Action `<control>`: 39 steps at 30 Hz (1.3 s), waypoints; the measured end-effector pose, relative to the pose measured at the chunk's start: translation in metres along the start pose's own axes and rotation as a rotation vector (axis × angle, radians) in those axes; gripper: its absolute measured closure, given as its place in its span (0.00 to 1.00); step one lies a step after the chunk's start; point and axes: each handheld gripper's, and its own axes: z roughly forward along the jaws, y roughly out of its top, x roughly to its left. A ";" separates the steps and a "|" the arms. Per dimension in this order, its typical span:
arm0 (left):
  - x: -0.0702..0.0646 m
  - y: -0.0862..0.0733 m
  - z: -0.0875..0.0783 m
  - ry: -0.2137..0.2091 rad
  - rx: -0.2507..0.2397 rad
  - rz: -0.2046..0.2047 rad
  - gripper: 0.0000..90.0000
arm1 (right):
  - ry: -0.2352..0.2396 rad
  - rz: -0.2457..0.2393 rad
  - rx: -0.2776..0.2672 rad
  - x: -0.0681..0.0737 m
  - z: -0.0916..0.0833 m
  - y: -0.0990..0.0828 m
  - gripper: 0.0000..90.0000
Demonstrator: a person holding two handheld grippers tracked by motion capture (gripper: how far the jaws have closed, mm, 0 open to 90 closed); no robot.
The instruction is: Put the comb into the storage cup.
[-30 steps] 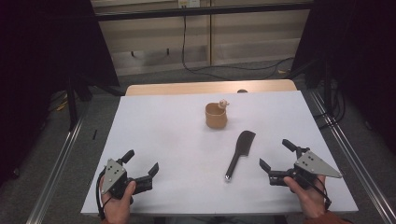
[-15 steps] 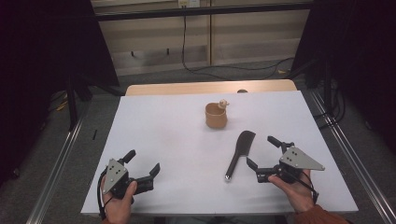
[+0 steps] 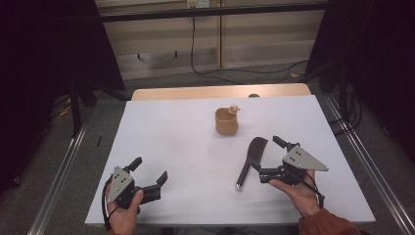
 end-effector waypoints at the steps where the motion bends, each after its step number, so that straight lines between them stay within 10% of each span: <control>1: 0.000 0.000 0.000 0.001 0.000 0.000 0.03 | 0.002 0.000 -0.002 0.000 0.001 0.001 0.00; 29: 0.000 0.000 0.002 -0.011 0.004 0.000 0.03 | 0.050 -0.013 -0.010 0.001 0.043 0.015 0.11; 39: -0.001 0.000 0.002 -0.016 0.007 0.004 0.03 | 0.049 0.019 0.002 0.000 0.046 0.015 0.45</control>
